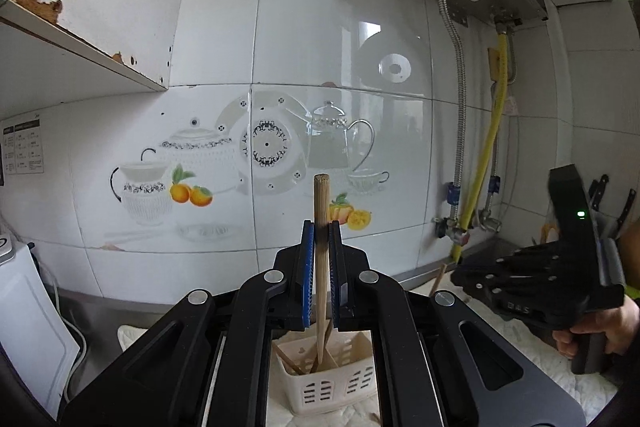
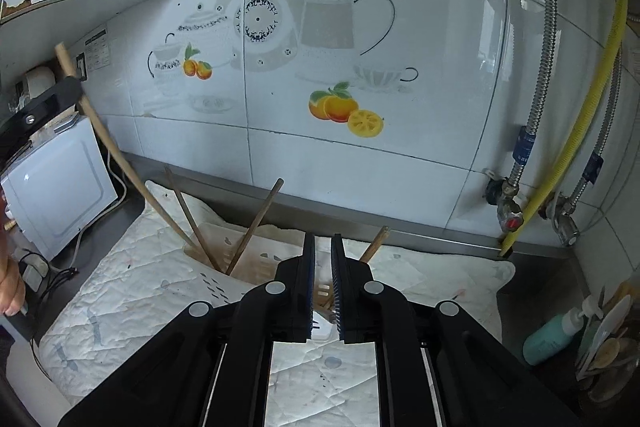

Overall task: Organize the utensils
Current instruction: 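Lower the chopsticks into the holder and open both tools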

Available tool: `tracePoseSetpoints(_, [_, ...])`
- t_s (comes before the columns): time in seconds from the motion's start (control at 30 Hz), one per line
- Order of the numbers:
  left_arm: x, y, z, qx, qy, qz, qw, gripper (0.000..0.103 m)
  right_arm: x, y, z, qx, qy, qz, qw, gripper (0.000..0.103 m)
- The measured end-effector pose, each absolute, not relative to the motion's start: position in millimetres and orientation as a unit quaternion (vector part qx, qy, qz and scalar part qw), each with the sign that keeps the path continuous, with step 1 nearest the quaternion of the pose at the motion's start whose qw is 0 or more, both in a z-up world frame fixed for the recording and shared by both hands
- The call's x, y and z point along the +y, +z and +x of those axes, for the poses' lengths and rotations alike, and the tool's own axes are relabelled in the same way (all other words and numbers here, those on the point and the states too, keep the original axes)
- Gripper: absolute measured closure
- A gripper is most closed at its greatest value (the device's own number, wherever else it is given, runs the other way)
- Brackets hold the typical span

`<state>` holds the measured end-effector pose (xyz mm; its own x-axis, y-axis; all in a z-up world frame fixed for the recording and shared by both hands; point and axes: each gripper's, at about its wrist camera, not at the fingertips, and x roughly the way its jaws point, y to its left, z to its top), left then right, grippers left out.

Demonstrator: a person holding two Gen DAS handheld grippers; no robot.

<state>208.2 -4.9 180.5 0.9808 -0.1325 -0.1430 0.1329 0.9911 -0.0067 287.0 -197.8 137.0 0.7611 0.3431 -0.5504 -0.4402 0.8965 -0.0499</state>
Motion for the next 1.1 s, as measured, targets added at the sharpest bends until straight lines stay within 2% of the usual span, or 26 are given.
tracePoseSetpoints(0.03, [-5.4, 178.1, 213.8, 0.073, -0.064, 0.002, 0.995, 0.098, -200.0, 138.0, 283.4, 0.268, 0.207, -0.092, 0.936, 0.082])
tracePoseSetpoints(0.23, [-7.1, 157.4, 245.5, 0.102, -0.050, -0.001, 0.994, 0.098, -213.1, 143.4, 259.2, 0.239, 0.210, -0.099, 0.943, 0.077])
tracePoseSetpoints(0.33, [-5.1, 145.8, 256.0, 0.121, -0.045, -0.009, 0.992, 0.097, -216.9, 142.3, 243.0, 0.228, 0.222, -0.093, 0.943, 0.070])
tracePoseSetpoints(0.7, [-0.8, 126.8, 266.1, 0.152, -0.045, -0.020, 0.987, 0.095, -220.0, 106.8, 182.7, 0.220, 0.241, -0.095, 0.940, 0.067])
tracePoseSetpoints(0.77, [0.5, 129.0, 261.1, 0.149, -0.047, -0.024, 0.987, 0.093, -222.2, 94.9, 172.2, 0.226, 0.239, -0.094, 0.940, 0.066])
tracePoseSetpoints(1.03, [5.8, 140.9, 208.1, 0.126, -0.051, -0.031, 0.990, 0.069, -235.7, 35.9, 131.8, 0.269, 0.233, -0.058, 0.933, 0.066])
tracePoseSetpoints(1.1, [7.1, 137.4, 189.9, 0.126, -0.056, -0.032, 0.990, 0.067, -238.3, 17.1, 121.7, 0.285, 0.233, -0.047, 0.929, 0.066])
